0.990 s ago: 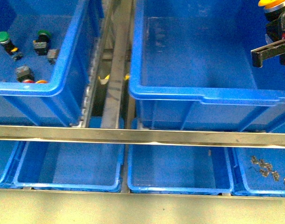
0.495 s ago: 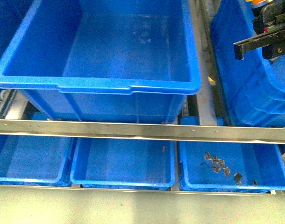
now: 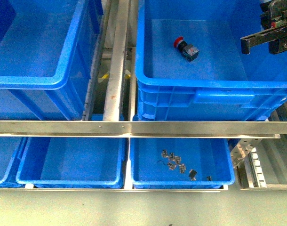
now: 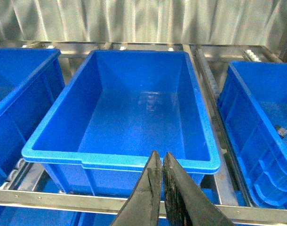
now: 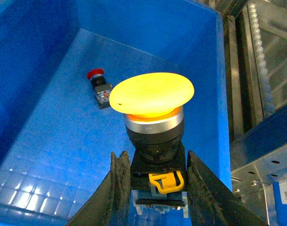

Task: Pick red and yellow buttons and place in box

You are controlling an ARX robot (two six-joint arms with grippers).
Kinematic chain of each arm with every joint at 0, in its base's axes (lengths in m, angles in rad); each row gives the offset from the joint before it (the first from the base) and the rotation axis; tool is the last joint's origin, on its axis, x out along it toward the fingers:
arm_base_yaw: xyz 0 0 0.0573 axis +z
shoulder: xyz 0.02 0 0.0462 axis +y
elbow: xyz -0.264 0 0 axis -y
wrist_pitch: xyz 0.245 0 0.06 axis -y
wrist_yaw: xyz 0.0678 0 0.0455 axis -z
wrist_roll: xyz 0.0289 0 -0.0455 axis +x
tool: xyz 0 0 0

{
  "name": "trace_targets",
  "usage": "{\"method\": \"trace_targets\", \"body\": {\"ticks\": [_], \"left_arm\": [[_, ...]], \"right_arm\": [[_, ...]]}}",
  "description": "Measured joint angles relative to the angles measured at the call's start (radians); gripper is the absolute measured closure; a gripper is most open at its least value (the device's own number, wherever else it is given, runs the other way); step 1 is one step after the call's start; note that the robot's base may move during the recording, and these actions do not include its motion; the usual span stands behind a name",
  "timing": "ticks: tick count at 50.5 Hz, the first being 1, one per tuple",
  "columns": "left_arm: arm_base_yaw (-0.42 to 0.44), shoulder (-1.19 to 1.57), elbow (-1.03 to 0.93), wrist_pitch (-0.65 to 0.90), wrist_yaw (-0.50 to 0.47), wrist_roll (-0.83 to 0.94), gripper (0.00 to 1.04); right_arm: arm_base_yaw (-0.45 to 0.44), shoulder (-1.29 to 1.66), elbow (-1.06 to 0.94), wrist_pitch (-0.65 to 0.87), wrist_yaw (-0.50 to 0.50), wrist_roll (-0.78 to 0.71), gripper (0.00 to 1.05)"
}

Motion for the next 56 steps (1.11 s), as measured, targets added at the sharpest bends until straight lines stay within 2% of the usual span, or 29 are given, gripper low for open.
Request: {"method": "trace_targets", "body": {"ticks": [4, 34, 37, 43, 56], "left_arm": [[0.0, -0.096, 0.0, -0.13, 0.0, 0.0, 1.02], [0.0, -0.13, 0.0, -0.143, -0.004, 0.0, 1.02], [0.0, -0.13, 0.0, -0.143, -0.004, 0.0, 0.96], [0.0, -0.13, 0.0, -0.143, -0.003, 0.0, 0.74], [0.0, -0.13, 0.0, -0.143, -0.003, 0.0, 0.37]], "right_arm": [[0.005, 0.0, 0.0, 0.0, -0.021, 0.0, 0.8], [0.007, 0.055, 0.026, 0.001, -0.081, -0.001, 0.8], [0.007, 0.072, 0.048, -0.006, -0.098, -0.004, 0.8], [-0.006, 0.135, 0.132, -0.031, -0.135, -0.008, 0.8], [-0.058, 0.342, 0.423, -0.15, -0.18, -0.013, 0.8]]}}
